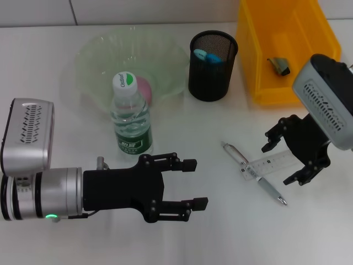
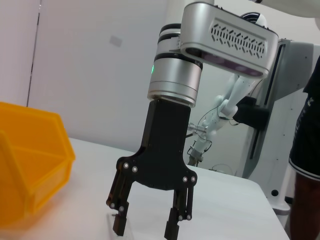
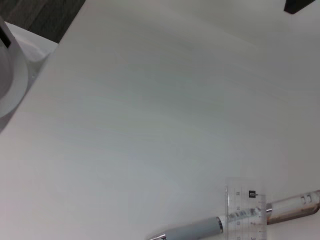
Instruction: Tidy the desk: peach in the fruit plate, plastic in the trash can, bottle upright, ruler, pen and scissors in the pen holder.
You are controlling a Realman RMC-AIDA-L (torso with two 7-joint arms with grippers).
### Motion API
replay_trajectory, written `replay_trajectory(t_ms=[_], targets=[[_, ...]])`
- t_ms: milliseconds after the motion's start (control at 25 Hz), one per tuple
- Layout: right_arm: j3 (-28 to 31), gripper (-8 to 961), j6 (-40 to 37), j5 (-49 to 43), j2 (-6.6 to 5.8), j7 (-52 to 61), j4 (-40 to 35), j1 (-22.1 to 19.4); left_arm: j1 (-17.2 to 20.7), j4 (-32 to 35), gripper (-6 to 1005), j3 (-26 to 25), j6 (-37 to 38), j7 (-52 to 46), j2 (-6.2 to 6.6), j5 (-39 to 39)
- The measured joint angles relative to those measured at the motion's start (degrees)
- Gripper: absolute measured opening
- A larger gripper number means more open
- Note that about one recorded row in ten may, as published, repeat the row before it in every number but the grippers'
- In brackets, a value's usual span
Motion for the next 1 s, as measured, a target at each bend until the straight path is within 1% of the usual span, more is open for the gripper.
replay_trajectory(t_ms=[160,560,1000], targets=[[-0.7,740,3.2,-0.3,-0.07,-0.8,3.2,0.6,0.0,0.0,770,0.0,-0.4,0.0,-0.04,0.0],[-0.7,736,6.2,-0.3,-0.01,-1.0,8.2,2.6,-0.2,0.0,770,0.6,-0.8,0.0,-0.16,-0.2],[-0.8,732,7.4,-0.3,0.05,-1.2,9.7,2.9,-0.2,0.0,770,0.7,-0.8,0.0,-0.16,-0.3]])
